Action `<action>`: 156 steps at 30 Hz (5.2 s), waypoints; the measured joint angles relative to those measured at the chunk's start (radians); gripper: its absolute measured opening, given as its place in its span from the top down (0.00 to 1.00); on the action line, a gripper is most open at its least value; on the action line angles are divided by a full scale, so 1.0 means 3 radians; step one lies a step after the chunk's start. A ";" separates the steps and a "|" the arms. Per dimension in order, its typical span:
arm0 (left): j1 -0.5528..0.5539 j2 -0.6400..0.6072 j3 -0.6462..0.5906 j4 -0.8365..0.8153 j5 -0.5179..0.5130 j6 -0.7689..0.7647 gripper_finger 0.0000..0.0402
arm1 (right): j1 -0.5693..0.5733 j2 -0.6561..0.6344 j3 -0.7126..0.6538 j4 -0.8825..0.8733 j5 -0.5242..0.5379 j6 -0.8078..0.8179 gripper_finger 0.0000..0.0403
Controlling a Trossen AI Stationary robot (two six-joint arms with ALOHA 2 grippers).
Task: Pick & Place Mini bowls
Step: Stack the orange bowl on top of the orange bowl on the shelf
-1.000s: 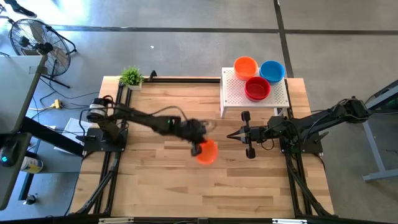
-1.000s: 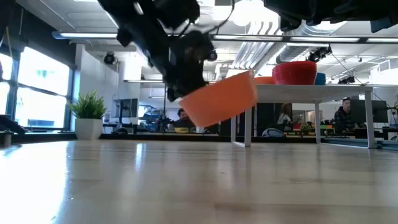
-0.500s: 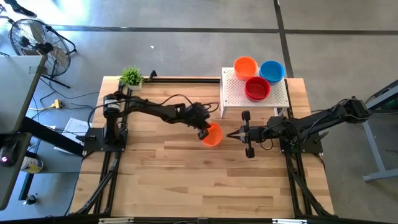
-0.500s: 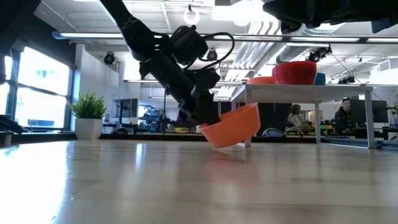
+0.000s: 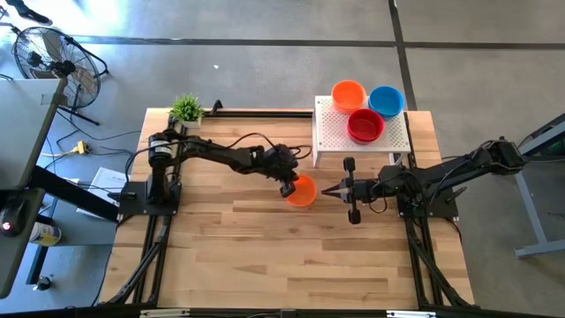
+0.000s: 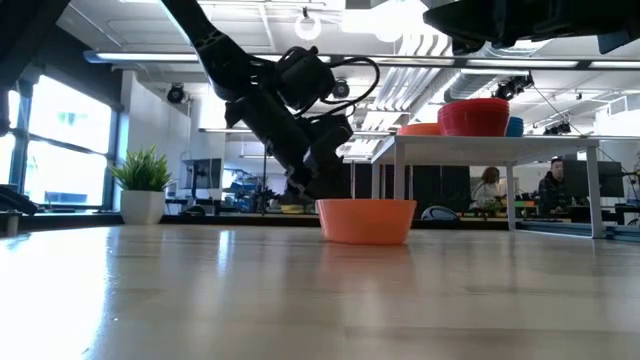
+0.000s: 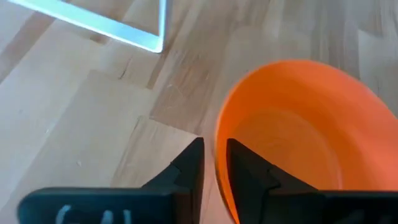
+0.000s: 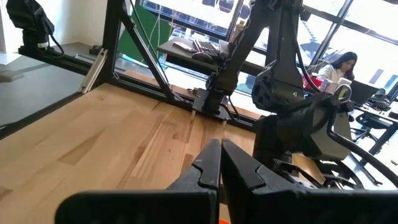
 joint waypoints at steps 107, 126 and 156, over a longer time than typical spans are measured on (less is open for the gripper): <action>-0.0025 -0.5447 -0.3657 0.0386 -0.0315 0.0978 0.96 | 0.0318 0.1294 0.1812 -0.2686 0.1494 0.1205 0.66; -0.0024 -0.6395 -0.3546 -0.0520 -0.0340 0.0763 0.96 | 0.0220 0.2091 0.2753 -0.3638 0.1457 0.1094 0.64; -0.0025 -0.6392 -0.3537 -0.0509 -0.0937 0.0622 0.96 | -0.0399 0.3235 0.3225 -0.4032 0.0724 0.1805 0.53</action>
